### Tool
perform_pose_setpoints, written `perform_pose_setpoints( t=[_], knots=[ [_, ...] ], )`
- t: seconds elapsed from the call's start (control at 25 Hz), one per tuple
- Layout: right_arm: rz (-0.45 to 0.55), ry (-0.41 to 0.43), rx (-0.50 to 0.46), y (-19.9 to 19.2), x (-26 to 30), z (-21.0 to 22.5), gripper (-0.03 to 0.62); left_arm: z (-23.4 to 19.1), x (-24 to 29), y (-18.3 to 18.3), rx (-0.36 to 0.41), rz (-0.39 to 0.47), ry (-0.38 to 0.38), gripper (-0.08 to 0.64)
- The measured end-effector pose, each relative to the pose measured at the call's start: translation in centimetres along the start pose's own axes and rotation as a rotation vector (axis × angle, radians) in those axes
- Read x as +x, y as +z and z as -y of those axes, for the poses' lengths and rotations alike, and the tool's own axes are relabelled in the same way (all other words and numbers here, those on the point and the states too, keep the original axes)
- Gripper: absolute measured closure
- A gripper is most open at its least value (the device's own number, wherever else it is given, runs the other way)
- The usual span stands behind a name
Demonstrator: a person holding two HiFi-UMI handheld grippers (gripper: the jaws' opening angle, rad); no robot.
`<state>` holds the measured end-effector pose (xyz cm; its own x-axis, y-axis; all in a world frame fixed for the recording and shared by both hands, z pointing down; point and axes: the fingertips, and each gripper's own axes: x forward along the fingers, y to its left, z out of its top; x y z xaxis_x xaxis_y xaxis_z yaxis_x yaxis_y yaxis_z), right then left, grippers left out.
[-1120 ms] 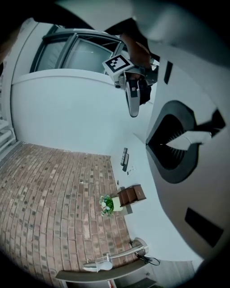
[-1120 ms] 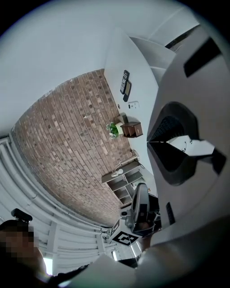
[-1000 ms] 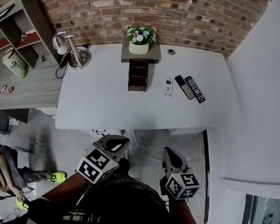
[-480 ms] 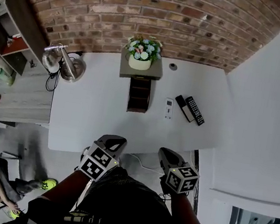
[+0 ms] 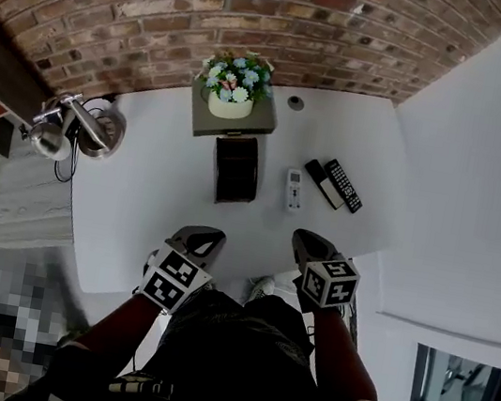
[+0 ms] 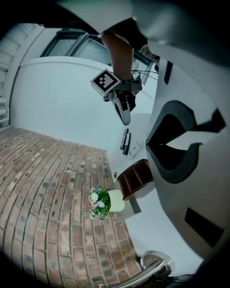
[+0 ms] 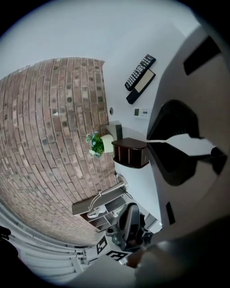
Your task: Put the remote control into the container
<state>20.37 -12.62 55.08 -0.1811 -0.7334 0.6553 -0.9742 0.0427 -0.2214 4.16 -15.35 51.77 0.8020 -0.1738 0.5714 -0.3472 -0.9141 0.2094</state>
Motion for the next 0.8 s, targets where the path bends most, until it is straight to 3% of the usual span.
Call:
perform_pose_setpoints(
  t=[0.24, 0.36, 0.56, 0.68, 0.8],
  knots=[
    [-0.004, -0.039, 0.096, 1.8, 4.5, 4.8, 0.581, -0.9, 1.5, 0.1, -0.009, -0.022, 0.014, 0.566],
    [-0.025, -0.035, 0.137, 2.5, 7.2, 7.0, 0.561, -1.8, 1.5, 0.3, -0.042, -0.013, 0.059, 0.566],
    [-0.11, -0.054, 0.205, 3.3, 12.8, 11.2, 0.463, -4.7, 0.7, -0.4, -0.187, -0.015, 0.173, 0.566],
    [-0.201, -0.058, 0.224, 2.8, 16.0, 13.0, 0.38, -4.5, 0.5, -0.9, -0.181, -0.043, 0.193, 0.566],
    [-0.277, -0.055, 0.23, 2.6, 17.9, 13.6, 0.339, -4.2, 0.5, -0.9, -0.188, -0.045, 0.215, 0.566]
  ],
)
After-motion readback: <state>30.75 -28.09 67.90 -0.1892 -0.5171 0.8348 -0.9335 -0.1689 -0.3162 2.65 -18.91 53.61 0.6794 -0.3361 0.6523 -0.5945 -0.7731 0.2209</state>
